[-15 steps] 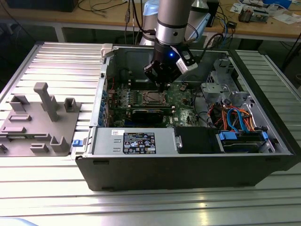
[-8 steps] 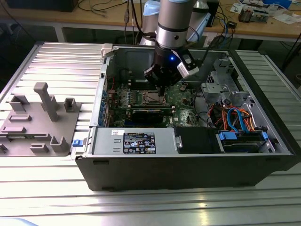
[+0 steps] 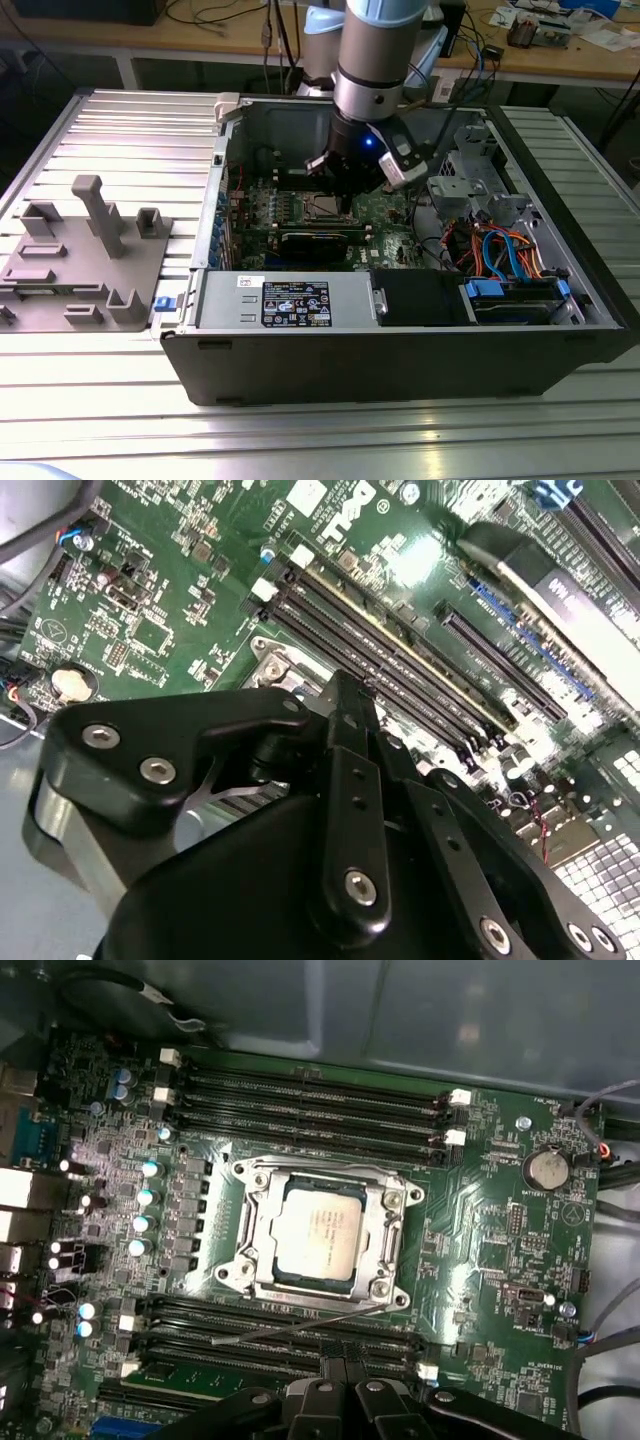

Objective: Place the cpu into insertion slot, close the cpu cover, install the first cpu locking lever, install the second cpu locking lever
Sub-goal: 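Install the second cpu locking lever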

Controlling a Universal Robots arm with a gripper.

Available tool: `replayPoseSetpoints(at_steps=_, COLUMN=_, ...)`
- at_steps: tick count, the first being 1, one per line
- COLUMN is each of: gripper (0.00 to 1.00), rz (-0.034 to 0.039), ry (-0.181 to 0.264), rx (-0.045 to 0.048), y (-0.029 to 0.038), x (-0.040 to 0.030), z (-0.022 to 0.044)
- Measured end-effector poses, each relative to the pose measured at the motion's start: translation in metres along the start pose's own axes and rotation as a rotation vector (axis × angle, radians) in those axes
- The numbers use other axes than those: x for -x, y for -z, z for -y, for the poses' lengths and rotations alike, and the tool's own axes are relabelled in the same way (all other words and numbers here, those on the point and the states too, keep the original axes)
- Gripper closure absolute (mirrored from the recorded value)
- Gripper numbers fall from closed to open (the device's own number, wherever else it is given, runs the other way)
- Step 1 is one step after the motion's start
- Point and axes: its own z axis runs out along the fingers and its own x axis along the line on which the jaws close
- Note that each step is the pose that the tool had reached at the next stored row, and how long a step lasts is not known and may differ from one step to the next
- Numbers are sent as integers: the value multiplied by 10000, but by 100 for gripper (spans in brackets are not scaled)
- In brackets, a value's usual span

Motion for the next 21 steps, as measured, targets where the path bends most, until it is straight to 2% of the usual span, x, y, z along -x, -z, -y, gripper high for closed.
replayPoseSetpoints(at_steps=3, gripper=89, rz=29, ry=3, rx=202, y=-7, x=-15, z=38)
replayPoseSetpoints(at_steps=5, gripper=89, rz=38, ry=4, rx=260, y=-14, x=-23, z=42)
replayPoseSetpoints(at_steps=21, gripper=89, rz=37, ry=4, rx=262, y=-83, x=-80, z=37)
